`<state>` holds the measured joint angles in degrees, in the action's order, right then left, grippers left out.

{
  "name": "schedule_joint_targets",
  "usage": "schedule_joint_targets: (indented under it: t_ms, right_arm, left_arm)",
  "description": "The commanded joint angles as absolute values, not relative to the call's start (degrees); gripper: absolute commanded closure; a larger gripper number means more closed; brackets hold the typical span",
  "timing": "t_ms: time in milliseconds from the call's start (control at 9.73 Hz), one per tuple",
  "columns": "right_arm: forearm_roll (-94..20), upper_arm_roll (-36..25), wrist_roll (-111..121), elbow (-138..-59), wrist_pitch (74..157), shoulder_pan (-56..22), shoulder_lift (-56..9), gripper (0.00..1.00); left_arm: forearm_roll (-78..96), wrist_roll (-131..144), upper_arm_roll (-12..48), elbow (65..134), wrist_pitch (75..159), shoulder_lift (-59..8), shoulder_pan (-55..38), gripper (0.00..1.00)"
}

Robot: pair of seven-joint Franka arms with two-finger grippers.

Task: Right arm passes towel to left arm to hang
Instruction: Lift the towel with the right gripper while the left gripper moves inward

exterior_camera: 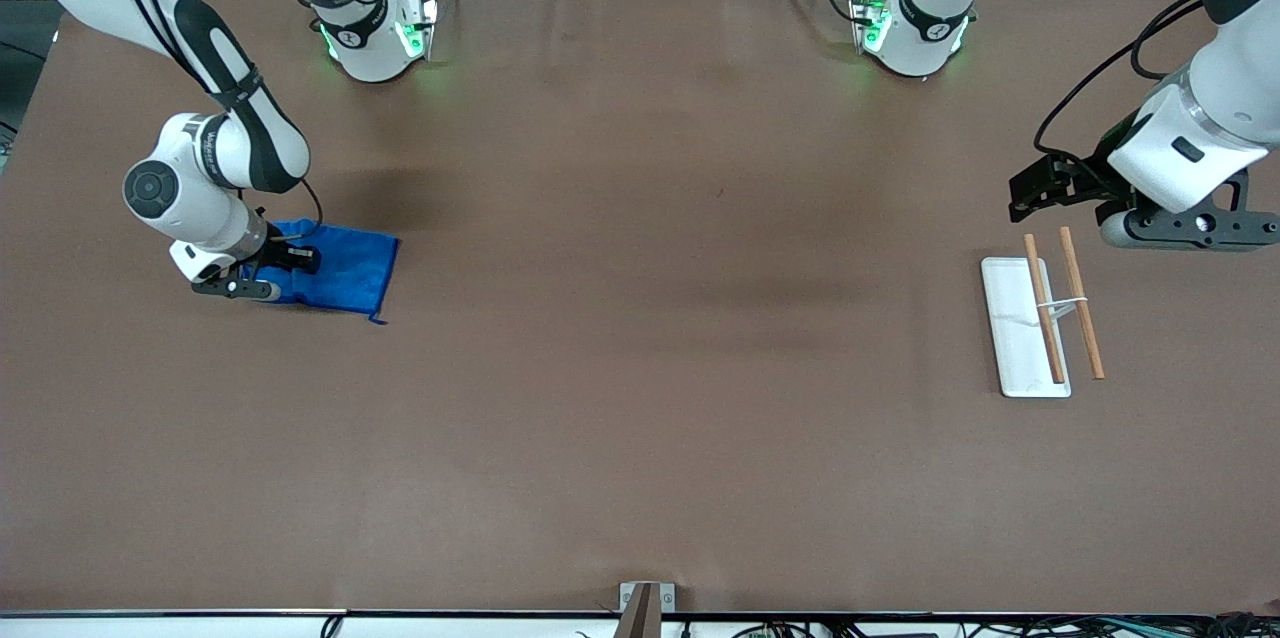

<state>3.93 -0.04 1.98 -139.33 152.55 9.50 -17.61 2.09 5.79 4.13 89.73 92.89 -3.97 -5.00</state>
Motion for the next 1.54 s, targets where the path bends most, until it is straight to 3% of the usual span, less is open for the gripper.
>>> schedule_joint_targets:
  t_ms: [0,205,411,514,822,925,1438]
  right_arm:
    - [5.1,0.35,3.51,-139.05,151.97,10.2,-16.71,0.99]
    - [5.1,0.7,4.92,-129.61,134.75,8.28,-12.75,0.99]
    - [1.43,2.88,1.26,-111.1,110.94,6.68,-13.62,0.99]
    - [0.36,5.68,-3.29,-107.09,107.0,6.07,-13.71,0.99]
    - [-1.57,19.72,-19.54,-104.43,107.4,5.45,-14.23,0.99]
    - [-7.24,23.6,-25.17,-102.15,108.62,5.36,-15.98,0.99]
    - [-31.95,39.78,-28.04,-101.95,131.78,2.29,-23.45,0.99]
  left_arm:
    - [2.64,5.8,4.74,91.23,93.08,-4.39,-5.62,0.0]
    - [2.81,4.84,5.71,90.97,89.23,-4.31,-5.19,0.0]
    - [4.47,4.75,5.71,91.05,89.21,-4.31,-4.84,0.0]
    - [6.05,4.57,5.54,90.97,89.3,-4.31,-4.49,0.0]
    - [10.89,1.42,5.1,91.84,90.26,-4.13,-3.87,0.0]
    - [14.73,-0.33,5.01,93.06,90.09,-3.96,-3.87,0.0]
    - [34.16,-7.55,1.14,101.05,89.03,-2.73,-3.52,0.0]
